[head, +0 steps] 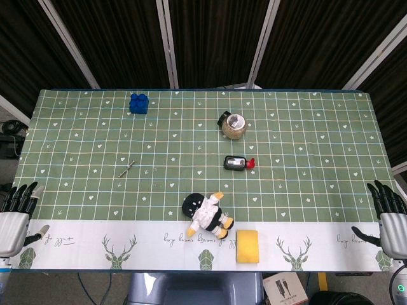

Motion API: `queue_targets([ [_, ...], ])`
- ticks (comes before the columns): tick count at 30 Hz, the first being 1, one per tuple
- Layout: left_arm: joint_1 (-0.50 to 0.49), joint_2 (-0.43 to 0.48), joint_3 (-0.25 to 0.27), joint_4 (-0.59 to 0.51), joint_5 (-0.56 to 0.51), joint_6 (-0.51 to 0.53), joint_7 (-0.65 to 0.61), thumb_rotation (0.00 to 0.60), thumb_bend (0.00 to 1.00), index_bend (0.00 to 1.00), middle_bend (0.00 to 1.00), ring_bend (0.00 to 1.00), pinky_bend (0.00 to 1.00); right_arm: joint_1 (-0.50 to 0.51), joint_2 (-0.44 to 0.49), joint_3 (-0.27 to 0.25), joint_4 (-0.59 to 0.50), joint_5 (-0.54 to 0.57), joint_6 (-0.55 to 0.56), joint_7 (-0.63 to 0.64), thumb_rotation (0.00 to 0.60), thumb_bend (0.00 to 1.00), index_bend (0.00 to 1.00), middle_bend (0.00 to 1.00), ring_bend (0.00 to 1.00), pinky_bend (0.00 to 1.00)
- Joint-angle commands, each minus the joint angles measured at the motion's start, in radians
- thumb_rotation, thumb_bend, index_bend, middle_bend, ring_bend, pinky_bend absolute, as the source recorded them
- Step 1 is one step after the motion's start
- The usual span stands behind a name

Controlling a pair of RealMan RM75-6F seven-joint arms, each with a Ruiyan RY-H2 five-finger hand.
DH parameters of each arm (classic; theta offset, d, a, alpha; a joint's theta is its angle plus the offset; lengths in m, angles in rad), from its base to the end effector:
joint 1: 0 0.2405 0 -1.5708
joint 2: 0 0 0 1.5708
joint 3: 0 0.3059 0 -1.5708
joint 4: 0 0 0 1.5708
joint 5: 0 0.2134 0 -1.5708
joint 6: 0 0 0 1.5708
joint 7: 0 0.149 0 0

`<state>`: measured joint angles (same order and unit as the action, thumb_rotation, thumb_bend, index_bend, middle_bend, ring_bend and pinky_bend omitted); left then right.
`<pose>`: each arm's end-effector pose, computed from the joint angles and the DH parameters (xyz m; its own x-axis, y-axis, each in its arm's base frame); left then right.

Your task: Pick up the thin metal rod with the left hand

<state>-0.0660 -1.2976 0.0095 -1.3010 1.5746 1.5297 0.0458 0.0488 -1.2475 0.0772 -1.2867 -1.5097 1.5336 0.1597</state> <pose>-0.3973 0.1734 0.1334 0.5570 0.0132 0.8304 0.8293 -0.0635 -0.5552 -0.4101 -0.1844 0.1745 0.4277 0.0706 0.9012 -0.9039 0.0315 0.4265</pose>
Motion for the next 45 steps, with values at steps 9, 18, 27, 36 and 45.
queue_targets([
  [9, 0.000, -0.001, 0.001, -0.001, -0.002, -0.004, 0.003, 0.600, 0.14, 0.05, 0.00, 0.00, 0.00, 0.000, 0.001, -0.001, -0.004, 0.001, -0.002, 0.000, 0.600, 0.04, 0.06, 0.00, 0.00, 0.12],
  [18, -0.007, -0.004, -0.005, 0.000, -0.013, -0.020, 0.009, 0.600, 0.14, 0.05, 0.00, 0.00, 0.00, 0.001, 0.000, -0.001, -0.008, 0.001, -0.004, -0.004, 0.600, 0.04, 0.06, 0.00, 0.00, 0.12],
  [27, -0.038, -0.003, -0.030, -0.061, -0.059, -0.084, 0.030, 0.600, 0.14, 0.05, 0.00, 0.00, 0.00, 0.001, 0.002, 0.000, -0.008, 0.004, -0.005, 0.004, 0.600, 0.04, 0.06, 0.00, 0.00, 0.12],
  [36, -0.128, -0.036, -0.136, -0.204, -0.223, -0.203, 0.201, 0.600, 0.20, 0.05, 0.00, 0.00, 0.00, 0.001, 0.002, 0.000, -0.016, 0.000, -0.001, 0.009, 0.600, 0.04, 0.06, 0.00, 0.00, 0.12],
  [45, -0.258, -0.166, -0.250, -0.216, -0.432, -0.293, 0.445, 0.600, 0.24, 0.09, 0.00, 0.00, 0.00, 0.002, 0.005, 0.002, -0.020, 0.009, -0.011, 0.028, 0.600, 0.04, 0.06, 0.00, 0.00, 0.12],
])
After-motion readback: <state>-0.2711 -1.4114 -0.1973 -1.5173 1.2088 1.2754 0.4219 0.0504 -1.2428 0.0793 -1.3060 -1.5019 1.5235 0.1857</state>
